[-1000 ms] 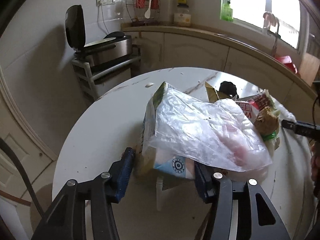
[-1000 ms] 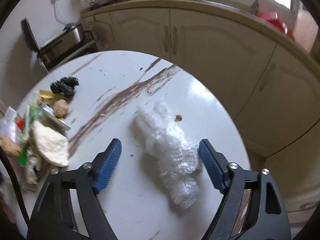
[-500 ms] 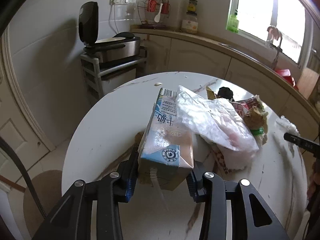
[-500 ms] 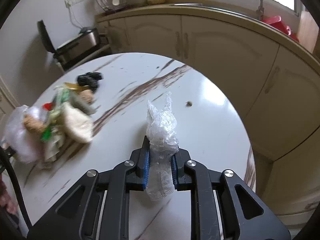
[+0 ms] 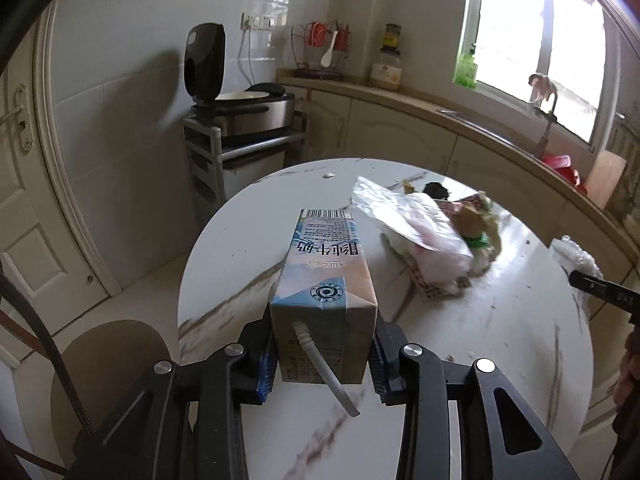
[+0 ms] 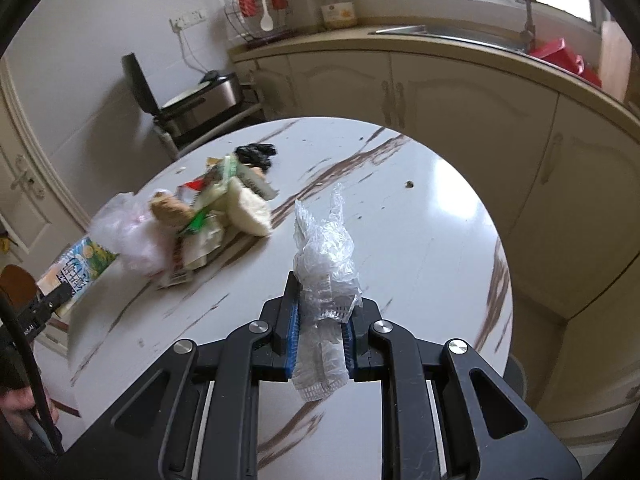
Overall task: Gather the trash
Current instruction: 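Carry the carton and plastic to the bin and open both tools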
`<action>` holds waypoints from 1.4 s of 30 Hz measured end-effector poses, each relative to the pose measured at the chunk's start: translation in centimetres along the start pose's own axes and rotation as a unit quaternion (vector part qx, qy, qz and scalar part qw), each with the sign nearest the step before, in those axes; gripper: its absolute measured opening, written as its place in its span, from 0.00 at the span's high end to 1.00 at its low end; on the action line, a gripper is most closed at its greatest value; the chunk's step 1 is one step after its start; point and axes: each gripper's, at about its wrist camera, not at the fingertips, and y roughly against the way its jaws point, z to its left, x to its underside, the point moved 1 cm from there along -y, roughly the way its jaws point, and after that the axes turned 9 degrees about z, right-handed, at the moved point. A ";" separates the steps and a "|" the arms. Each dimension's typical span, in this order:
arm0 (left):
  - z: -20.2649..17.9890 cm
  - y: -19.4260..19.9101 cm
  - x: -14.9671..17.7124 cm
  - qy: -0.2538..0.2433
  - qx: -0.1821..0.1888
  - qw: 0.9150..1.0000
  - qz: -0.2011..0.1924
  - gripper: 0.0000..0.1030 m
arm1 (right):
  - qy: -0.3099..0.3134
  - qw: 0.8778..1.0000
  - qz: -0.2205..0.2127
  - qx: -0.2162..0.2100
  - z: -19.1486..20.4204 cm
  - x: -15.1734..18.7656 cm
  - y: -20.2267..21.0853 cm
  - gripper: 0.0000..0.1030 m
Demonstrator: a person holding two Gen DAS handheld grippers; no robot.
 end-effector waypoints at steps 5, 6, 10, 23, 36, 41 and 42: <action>0.2 1.5 2.3 -0.001 0.002 1.000 0.007 0.67 | 0.010 1.000 -0.004 -0.011 1.0 1.5 1.2 0.84; 0.3 1.3 2.6 0.001 -0.002 1.000 0.011 0.66 | 0.011 1.000 -0.004 -0.013 1.2 1.7 1.3 0.84; 0.6 0.2 2.8 0.005 -0.009 0.999 0.031 0.64 | 0.017 1.000 0.001 -0.018 1.9 2.7 1.4 0.84; 0.3 -0.8 0.5 0.033 -0.025 0.999 0.035 0.67 | 0.017 1.000 0.005 -0.019 2.2 3.2 1.0 0.84; -5.3 5.4 0.9 -0.019 -0.013 0.999 -0.035 0.67 | -0.008 0.999 -0.025 -0.032 -0.3 3.5 3.4 0.84; -10.0 5.3 0.2 -0.059 0.012 0.997 -0.038 0.67 | -0.028 0.998 -0.044 -0.030 -2.5 3.9 5.1 0.84; -11.2 5.1 0.1 -0.069 0.019 0.997 -0.037 0.67 | -0.032 0.998 -0.048 -0.029 -3.0 4.0 5.4 0.84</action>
